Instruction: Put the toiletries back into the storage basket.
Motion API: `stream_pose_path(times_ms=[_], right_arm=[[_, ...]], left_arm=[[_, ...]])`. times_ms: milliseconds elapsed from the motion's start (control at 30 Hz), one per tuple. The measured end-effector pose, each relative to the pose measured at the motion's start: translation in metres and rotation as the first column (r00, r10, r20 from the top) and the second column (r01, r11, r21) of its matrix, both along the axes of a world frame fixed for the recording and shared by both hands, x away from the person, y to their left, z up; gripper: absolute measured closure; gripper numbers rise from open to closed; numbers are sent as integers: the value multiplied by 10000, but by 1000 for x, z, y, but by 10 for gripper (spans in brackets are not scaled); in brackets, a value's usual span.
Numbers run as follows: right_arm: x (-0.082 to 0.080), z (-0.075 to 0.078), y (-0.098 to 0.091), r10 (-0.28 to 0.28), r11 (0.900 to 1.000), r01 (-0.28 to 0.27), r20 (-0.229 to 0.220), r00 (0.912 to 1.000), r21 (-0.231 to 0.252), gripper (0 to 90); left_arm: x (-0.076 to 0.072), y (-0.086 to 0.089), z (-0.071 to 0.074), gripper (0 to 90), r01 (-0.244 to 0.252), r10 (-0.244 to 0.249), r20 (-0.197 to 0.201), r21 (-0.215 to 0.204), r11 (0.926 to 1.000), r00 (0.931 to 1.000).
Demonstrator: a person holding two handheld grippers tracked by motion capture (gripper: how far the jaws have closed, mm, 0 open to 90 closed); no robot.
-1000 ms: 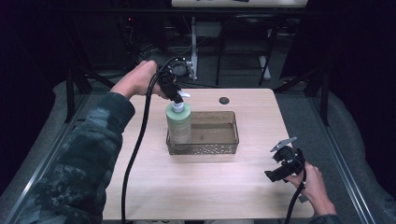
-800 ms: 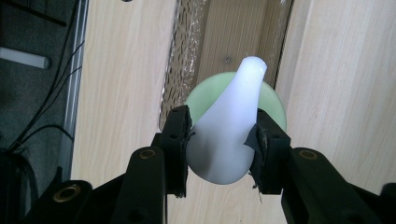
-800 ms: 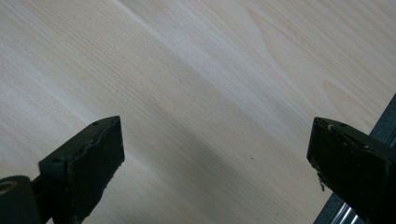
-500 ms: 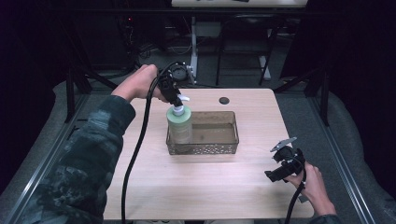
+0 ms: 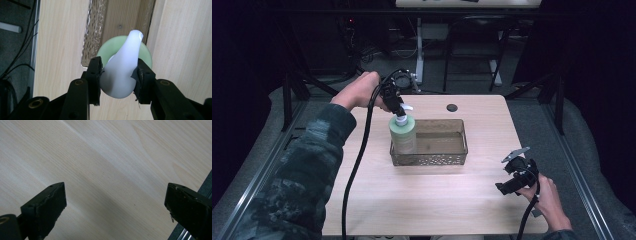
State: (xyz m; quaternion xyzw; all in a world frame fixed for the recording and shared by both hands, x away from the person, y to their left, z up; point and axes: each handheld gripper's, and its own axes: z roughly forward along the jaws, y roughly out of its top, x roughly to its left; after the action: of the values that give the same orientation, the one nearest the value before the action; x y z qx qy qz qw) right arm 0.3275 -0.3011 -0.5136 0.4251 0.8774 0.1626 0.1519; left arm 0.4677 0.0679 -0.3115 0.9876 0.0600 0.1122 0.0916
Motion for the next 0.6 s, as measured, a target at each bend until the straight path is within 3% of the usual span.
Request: stream_pose_path(times_ms=[600], right_arm=[[0, 0, -1, 15, 10000, -14, 68, 10000, -32, 32]], left_arm=[[2, 3, -5, 627, -87, 88, -80, 128, 9999, 9999]])
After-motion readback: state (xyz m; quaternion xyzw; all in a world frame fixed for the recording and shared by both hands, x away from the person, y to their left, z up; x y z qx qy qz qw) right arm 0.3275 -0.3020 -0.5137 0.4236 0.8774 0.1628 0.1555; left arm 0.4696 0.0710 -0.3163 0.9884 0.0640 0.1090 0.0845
